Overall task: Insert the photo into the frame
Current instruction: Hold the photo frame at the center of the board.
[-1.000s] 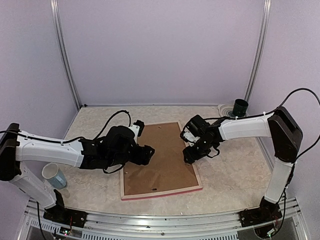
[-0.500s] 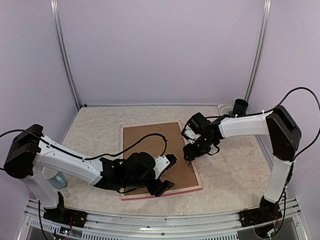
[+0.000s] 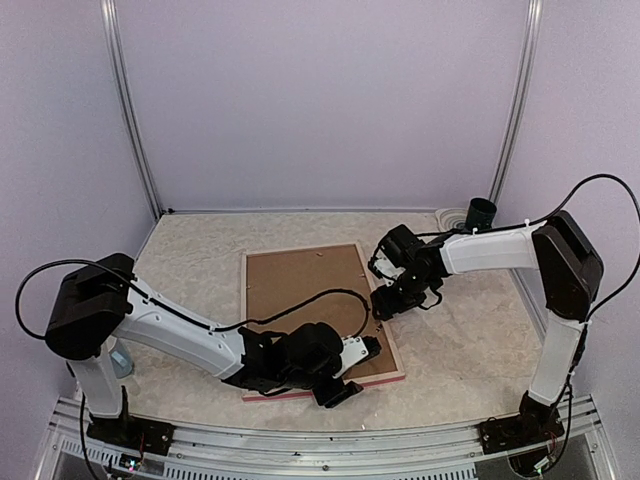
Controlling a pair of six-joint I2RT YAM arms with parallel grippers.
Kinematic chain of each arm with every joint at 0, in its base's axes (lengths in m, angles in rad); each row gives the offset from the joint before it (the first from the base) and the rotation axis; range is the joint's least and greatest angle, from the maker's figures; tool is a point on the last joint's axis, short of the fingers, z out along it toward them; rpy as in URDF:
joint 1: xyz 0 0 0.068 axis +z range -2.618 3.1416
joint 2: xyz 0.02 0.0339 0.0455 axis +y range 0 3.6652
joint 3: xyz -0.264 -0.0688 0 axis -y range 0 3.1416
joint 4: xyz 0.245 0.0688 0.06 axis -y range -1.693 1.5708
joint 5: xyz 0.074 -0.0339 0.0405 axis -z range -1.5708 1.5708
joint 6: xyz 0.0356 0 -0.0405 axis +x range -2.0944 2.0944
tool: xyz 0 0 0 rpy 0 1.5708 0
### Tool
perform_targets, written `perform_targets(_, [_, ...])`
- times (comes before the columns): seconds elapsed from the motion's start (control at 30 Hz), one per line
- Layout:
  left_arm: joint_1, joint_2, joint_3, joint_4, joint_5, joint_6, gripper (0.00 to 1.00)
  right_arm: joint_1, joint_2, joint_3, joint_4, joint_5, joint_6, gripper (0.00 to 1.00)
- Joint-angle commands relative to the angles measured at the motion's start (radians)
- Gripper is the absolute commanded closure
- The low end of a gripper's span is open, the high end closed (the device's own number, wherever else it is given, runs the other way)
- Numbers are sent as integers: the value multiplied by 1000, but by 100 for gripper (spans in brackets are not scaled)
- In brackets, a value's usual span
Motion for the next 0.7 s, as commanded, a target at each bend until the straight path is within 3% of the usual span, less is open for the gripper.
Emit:
perform_targets(0.0, [-4, 37, 30, -18, -3, 46, 33, -9, 6, -17, 12, -2, 0, 35])
perform_targets(0.23, [0, 69, 36, -18, 2, 59, 42, -10, 15, -19, 14, -6, 0, 37])
perform_targets(0.47, [1, 83, 34, -14, 7, 47, 57, -9, 16, -35, -3, 16, 3, 39])
perform_targets(0.67, [1, 86, 31, -11, 6, 37, 60, -8, -4, -72, -10, 16, 6, 40])
